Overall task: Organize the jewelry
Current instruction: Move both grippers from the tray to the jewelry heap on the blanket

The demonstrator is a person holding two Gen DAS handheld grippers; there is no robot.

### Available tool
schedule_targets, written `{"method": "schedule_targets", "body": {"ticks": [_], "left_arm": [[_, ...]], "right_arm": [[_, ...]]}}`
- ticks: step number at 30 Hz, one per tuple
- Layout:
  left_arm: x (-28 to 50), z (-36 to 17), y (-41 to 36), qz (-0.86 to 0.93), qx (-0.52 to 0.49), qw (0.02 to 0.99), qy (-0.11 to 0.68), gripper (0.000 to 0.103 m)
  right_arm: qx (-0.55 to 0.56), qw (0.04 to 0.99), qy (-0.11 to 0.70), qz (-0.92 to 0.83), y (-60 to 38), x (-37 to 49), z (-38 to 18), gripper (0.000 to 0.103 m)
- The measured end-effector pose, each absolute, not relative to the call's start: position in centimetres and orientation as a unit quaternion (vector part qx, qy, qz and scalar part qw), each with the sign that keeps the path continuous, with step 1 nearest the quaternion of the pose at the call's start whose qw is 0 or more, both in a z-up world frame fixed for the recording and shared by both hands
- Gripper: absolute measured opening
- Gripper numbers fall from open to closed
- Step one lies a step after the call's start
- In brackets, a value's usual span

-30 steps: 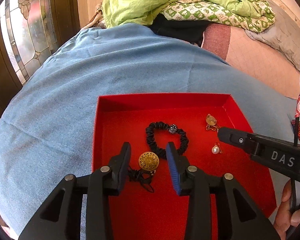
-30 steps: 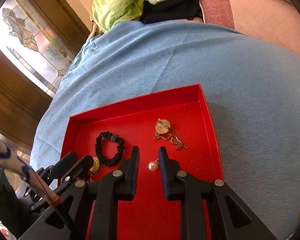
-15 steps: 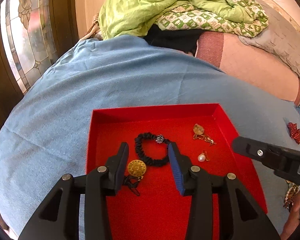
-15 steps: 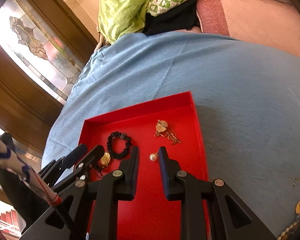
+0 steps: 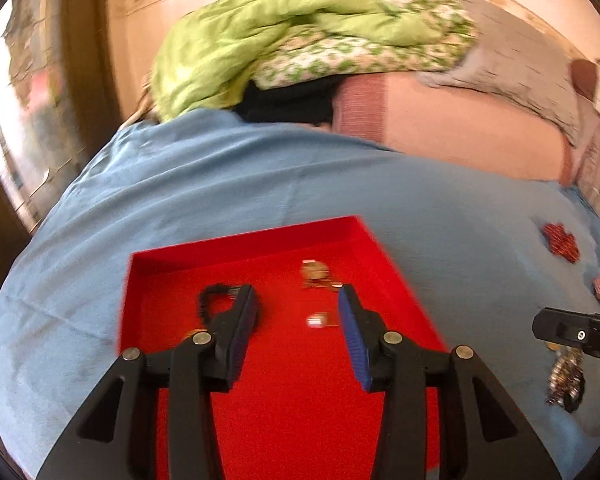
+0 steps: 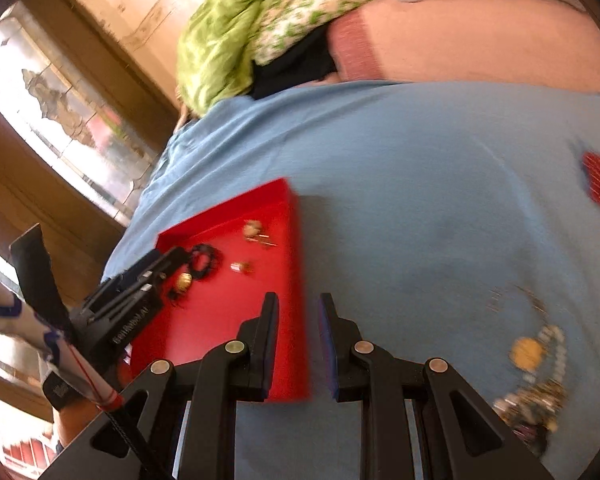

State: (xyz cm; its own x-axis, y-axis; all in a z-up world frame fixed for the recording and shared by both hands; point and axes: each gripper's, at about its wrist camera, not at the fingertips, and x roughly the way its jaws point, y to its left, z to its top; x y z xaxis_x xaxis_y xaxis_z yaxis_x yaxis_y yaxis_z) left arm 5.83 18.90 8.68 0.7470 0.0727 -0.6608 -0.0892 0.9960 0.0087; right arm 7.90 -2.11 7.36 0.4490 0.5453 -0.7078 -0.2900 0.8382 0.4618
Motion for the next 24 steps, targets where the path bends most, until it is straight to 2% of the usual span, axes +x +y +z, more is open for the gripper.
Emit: {"method": "schedule_targets", "body": {"ticks": [7, 11, 17, 24], "left_arm": [[4.9, 9.1, 11.3, -0.073, 0.026, 0.936, 0.342, 0.041], [4.9, 7.7, 7.2, -0.178, 0.011, 0.909, 0.378, 0.041], [5.2, 5.2, 2.1, -0.240, 0.035, 0.877, 0.414, 0.041], [7.6, 3.2, -0.8, -0.259, 0.015, 0.861, 0.437, 0.041]], "right_arm": [[0.184, 0.858, 0.450, 0.167, -12.1, 6.6, 6.1, 0.021], [0.226, 0.855, 0.448, 0.134, -16.4, 6.6, 5.4, 0.021], [0.215, 0.856, 0.453, 0.129, -18.1, 6.5, 5.1, 0.021], [0.232, 0.852, 0.449, 0.135, -19.0, 7.0, 4.9, 0.022]]}}
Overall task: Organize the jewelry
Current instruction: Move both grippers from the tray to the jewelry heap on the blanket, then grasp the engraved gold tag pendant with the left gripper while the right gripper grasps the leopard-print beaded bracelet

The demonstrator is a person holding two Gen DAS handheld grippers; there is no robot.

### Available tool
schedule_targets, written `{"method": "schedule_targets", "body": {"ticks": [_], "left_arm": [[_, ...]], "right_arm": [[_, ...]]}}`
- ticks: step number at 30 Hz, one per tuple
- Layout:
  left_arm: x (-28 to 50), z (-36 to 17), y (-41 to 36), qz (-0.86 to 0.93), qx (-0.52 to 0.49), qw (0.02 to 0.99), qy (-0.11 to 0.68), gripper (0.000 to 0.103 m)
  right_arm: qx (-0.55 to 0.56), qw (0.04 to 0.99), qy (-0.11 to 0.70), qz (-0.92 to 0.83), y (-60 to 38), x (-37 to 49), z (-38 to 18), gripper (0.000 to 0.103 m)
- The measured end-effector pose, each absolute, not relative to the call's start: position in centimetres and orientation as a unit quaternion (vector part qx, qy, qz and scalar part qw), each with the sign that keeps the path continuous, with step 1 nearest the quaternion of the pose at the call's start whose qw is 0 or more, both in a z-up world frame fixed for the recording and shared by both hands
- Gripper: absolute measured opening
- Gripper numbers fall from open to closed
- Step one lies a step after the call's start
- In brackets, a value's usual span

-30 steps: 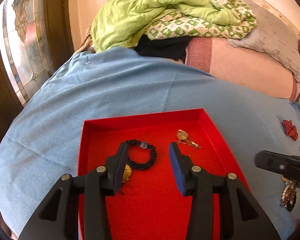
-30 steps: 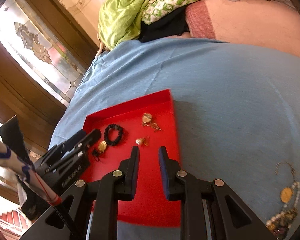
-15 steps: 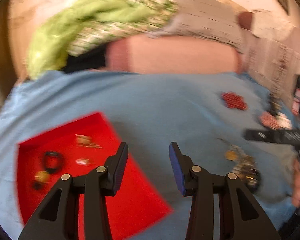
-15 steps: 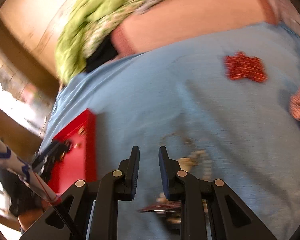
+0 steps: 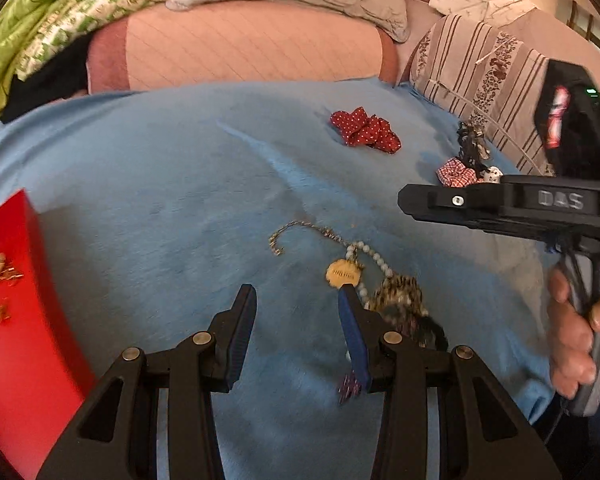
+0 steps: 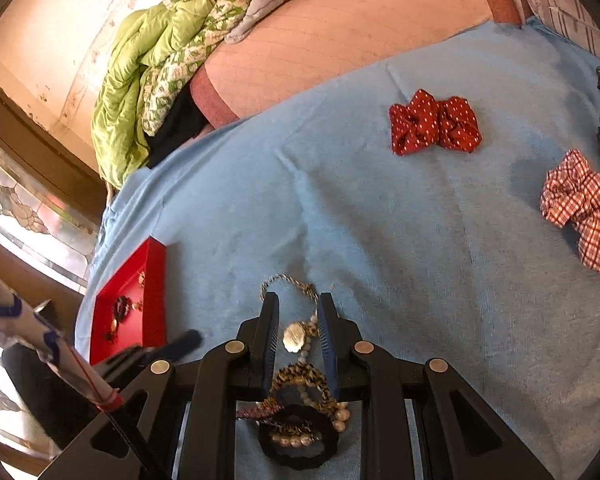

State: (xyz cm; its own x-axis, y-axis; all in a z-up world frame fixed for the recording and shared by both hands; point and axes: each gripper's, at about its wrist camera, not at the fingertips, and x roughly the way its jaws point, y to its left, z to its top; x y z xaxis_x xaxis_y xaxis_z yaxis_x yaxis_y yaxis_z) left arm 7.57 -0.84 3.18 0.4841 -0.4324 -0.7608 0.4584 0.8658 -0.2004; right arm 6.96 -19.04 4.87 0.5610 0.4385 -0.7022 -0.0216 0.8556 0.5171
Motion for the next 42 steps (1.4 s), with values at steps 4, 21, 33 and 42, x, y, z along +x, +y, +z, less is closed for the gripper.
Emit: {"method": "schedule_targets", "body": {"ticks": [4, 21, 33, 42], "left_arm": [[8.7, 2.0, -2.8, -0.268, 0.014, 0.852, 0.450, 0.042], [9.7, 1.7, -5.4, -0.240, 0.075, 0.866, 0.433, 0.024], [8.8, 9.8, 2.5, -0.228, -0.025, 0.924, 0.305, 0.024], [8.9, 9.6, 3.1, -0.219, -0.022, 0.925, 0.311, 0.024]], "right_arm": [[0.239, 0.850, 0.451, 0.134, -19.5, 7.0, 4.7, 0.026], [0.252, 0.841, 0.458, 0.140, -20.8, 6.8, 4.4, 0.026], [0.225, 0.833, 0.480, 0.158, -20.1, 6.5, 3.7, 0.026], [0.178, 0.826, 0.501, 0.185, -19.2, 6.1, 2.8, 0.034]]}}
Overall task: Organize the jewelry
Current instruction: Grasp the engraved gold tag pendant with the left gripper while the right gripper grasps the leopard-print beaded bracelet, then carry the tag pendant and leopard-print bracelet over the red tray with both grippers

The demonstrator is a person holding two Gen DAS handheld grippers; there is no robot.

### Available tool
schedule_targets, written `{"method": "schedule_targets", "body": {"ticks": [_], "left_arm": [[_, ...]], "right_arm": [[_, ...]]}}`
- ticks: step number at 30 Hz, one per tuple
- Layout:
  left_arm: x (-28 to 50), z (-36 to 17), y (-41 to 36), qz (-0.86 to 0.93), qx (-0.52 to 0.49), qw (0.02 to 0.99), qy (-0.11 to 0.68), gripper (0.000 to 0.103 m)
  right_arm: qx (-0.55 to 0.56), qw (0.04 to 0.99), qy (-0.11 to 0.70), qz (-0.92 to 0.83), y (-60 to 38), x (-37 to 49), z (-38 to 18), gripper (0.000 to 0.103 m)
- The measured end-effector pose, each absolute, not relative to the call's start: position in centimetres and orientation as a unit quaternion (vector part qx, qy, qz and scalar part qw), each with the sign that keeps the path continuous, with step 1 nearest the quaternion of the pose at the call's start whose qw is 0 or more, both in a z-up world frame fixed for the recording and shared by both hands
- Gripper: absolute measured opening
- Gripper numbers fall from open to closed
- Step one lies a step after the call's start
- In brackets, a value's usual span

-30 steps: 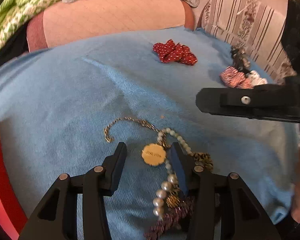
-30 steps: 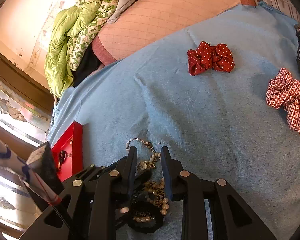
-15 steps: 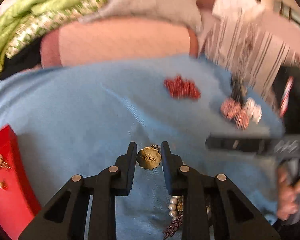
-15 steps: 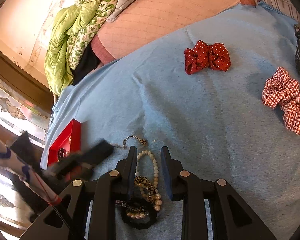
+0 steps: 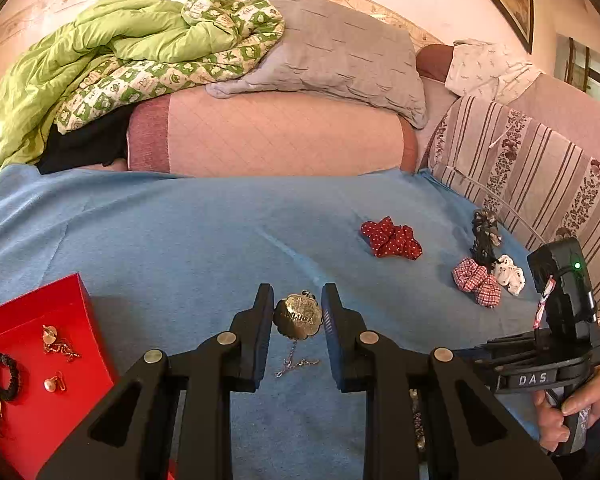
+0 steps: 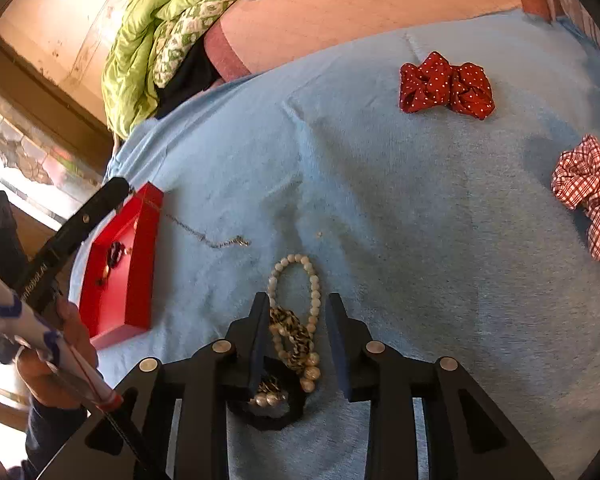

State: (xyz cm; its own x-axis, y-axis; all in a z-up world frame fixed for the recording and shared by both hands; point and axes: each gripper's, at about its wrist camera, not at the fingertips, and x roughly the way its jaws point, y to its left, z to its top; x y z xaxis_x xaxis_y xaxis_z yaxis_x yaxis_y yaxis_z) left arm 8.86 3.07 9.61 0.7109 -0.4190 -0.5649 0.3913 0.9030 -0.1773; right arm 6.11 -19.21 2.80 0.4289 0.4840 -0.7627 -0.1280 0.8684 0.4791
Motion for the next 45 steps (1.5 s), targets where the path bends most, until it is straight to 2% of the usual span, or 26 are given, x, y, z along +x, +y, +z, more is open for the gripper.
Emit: {"method": "schedule_targets", "body": {"ticks": [1, 9, 11, 13, 20, 25, 45], "left_arm": [[8.9, 9.5, 2.9, -0.219, -0.022, 0.924, 0.311, 0.024], [9.0, 9.1, 2.6, -0.223, -0.018, 0.922, 0.317, 0.024], [8.9, 9.0, 2.6, -0.223, -0.017, 0.922, 0.316, 0.024], [8.9, 9.1, 2.6, -0.224, -0.018, 0.922, 0.316, 0.024], [8.5, 9.6, 2.9, -0.227, -0.020, 0.926, 0.301, 0.024], [7.9, 10.9, 3.8, -0.229, -0.030, 0.931, 0.282, 0.024], [3.4, 18.8, 9.2, -0.215, -0.068, 0.959, 0.172, 0.024]], "right_arm": [[0.168, 0.826, 0.505, 0.187, -19.1, 6.1, 2.7, 0.036], [0.113, 0.816, 0.531, 0.199, -17.4, 5.9, 1.3, 0.036], [0.107, 0.820, 0.528, 0.194, -17.1, 5.9, 1.1, 0.018], [0.112, 0.824, 0.516, 0.204, -17.1, 5.7, 1.8, 0.009], [0.140, 0.875, 0.407, 0.220, -17.8, 4.1, 6.8, 0.009], [0.164, 0.889, 0.365, 0.221, -18.1, 3.8, 8.5, 0.009], [0.165, 0.896, 0.324, 0.253, -14.0, 3.7, 11.0, 0.009]]}}
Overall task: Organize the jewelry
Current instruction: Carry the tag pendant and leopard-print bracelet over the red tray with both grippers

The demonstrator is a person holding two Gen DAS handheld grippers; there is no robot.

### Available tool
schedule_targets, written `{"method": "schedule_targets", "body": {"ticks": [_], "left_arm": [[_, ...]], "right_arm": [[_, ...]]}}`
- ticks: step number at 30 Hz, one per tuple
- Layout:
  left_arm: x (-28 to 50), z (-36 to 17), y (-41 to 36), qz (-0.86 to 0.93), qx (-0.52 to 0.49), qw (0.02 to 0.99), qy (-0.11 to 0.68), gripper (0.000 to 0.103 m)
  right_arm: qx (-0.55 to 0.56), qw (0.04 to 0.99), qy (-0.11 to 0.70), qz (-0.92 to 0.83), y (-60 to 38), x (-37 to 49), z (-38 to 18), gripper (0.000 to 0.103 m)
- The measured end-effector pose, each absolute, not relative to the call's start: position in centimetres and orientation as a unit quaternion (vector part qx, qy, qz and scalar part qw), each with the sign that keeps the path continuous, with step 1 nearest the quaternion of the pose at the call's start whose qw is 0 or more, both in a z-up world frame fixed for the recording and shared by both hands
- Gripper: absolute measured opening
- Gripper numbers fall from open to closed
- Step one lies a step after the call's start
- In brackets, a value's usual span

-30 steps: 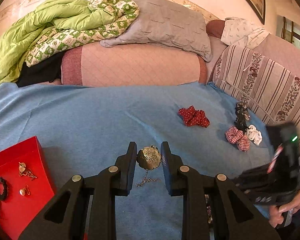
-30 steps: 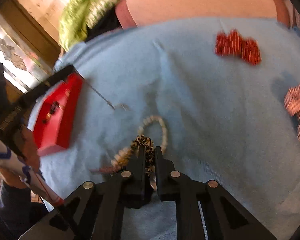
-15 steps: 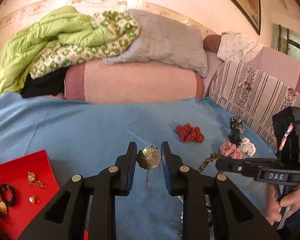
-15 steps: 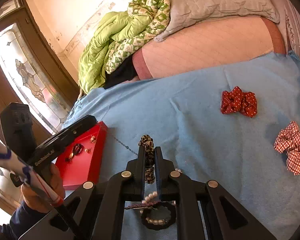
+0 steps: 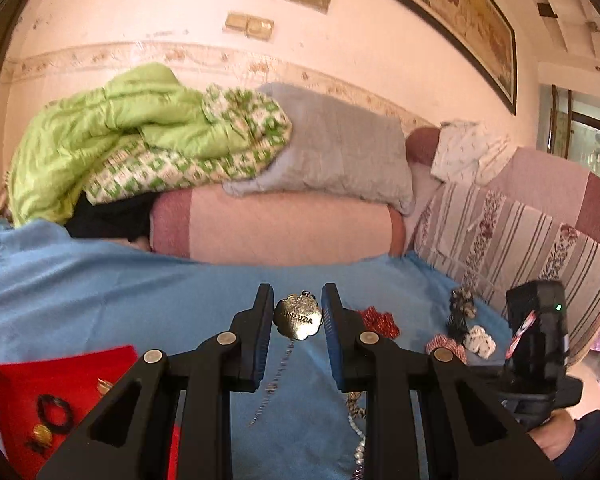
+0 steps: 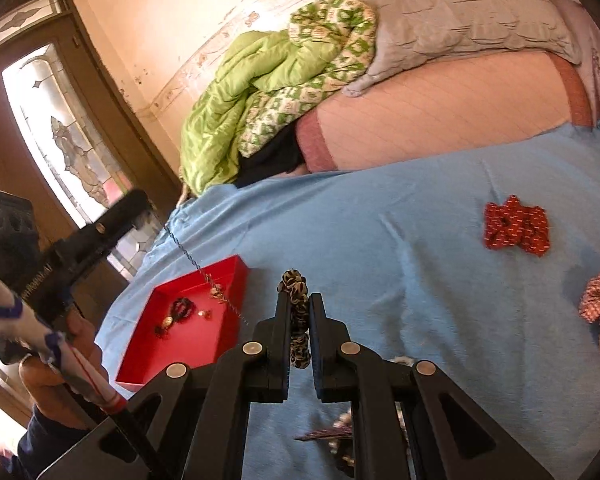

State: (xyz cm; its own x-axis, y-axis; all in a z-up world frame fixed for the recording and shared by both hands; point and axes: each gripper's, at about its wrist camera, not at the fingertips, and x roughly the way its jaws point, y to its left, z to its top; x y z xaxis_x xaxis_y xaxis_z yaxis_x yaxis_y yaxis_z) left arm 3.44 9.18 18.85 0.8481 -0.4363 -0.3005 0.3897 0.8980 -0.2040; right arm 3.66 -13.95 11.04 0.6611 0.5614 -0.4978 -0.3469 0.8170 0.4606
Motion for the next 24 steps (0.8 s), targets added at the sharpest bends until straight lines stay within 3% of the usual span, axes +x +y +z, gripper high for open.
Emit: {"method": "schedule_targets", "body": {"ticks": [10, 24], "left_arm": [[2.2, 19.2, 15.3, -0.164, -0.077, 0.968, 0.175, 0.024], [3.7, 14.0, 23.2, -0.092, -0.099, 0.961, 0.240, 0.024]], "right_arm": [[0.152, 0.886, 0.318, 0.302, -7.7, 3.3, 11.8, 0.009], [0.114, 0.865, 0.343, 0.349, 2.2, 2.5, 11.5, 0.010]]}}
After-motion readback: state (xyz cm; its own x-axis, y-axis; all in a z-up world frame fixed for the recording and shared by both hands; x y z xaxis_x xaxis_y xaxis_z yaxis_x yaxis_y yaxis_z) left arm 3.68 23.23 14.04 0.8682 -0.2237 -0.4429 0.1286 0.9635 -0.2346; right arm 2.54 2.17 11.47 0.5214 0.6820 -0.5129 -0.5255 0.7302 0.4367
